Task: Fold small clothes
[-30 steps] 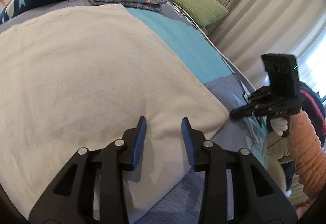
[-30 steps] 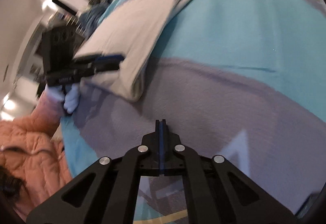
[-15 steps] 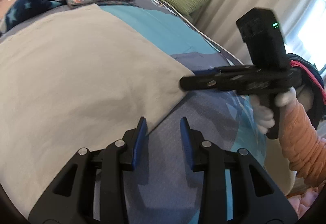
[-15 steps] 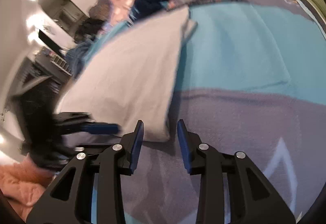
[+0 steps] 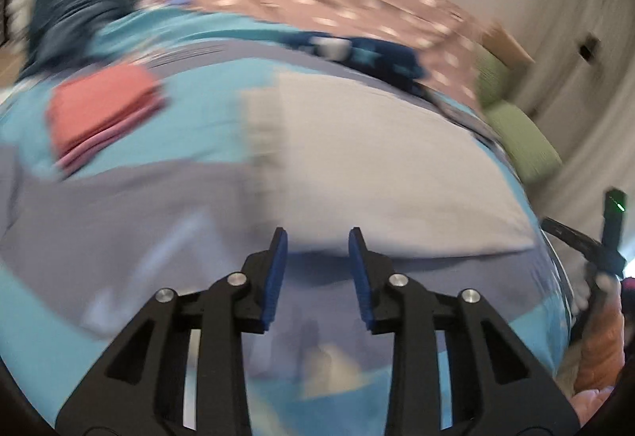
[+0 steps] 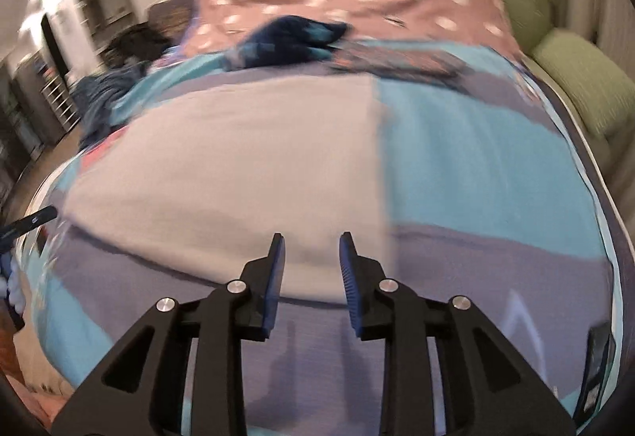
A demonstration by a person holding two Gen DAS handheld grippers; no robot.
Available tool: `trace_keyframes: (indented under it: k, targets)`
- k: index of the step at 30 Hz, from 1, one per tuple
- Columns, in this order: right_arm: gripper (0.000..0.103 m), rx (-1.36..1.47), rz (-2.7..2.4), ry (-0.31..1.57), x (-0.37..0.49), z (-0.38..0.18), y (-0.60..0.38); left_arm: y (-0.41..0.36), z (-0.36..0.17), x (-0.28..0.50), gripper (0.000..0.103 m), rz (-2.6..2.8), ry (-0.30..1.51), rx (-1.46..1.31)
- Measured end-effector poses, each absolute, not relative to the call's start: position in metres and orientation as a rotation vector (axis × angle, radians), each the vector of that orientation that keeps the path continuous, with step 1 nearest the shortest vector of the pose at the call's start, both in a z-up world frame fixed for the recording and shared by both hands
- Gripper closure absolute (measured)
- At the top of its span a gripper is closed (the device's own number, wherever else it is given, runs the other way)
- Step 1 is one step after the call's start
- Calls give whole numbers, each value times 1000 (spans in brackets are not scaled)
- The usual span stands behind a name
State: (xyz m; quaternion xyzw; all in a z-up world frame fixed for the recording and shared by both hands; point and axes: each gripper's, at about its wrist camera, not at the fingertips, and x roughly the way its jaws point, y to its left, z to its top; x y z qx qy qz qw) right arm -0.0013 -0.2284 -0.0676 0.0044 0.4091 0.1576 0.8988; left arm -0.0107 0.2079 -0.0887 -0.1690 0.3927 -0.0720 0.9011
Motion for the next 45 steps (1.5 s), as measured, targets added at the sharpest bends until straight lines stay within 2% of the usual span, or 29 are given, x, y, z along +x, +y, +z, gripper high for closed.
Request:
trace_keyframes:
  k: [2, 5, 8, 9, 11, 20, 26, 27, 28, 29, 37, 39, 45]
  targets:
    - [71, -72, 416, 819, -6, -62, -179, 226, -94, -19, 73, -132, 811, -368]
    - [61, -175, 528, 787, -18, -60, -115, 237, -103, -20, 73, -161, 817, -363]
    - [58, -358, 594, 727, -33, -65, -37, 239, -107, -13, 73, -193, 810, -367]
    - [53, -413, 600, 711, -36, -68, -18, 241, -106, -12, 73, -206, 802, -375]
    - [48, -518, 617, 689, -41, -75, 18, 246, -108, -11, 71, -216, 786, -392]
    - [48, -886, 506, 592, -35, -123, 104, 292, -126, -21, 63, -208, 721, -535]
    - [48, -1078, 408, 362, -30, -144, 141, 311, -133, -24, 61, -195, 698, -583]
    - [50, -1089, 402, 339, -29, -145, 145, 314, -134, -23, 60, -194, 695, -588]
    - [65, -1089, 412, 341, -28, -145, 147, 316, -134, -21, 60, -193, 694, -592]
    - [93, -1064, 443, 365, -26, -143, 148, 319, -134, -20, 60, -193, 693, -596]
    - [95, -840, 588, 420, -30, -116, 141, 327, -132, 5, 59, -227, 698, -606]
    - [95, -857, 586, 399, -37, -118, 145, 323, -132, 20, 55, -281, 707, -613]
    - [95, -803, 602, 418, -40, -111, 139, 302, -133, 63, 53, -389, 776, -620]
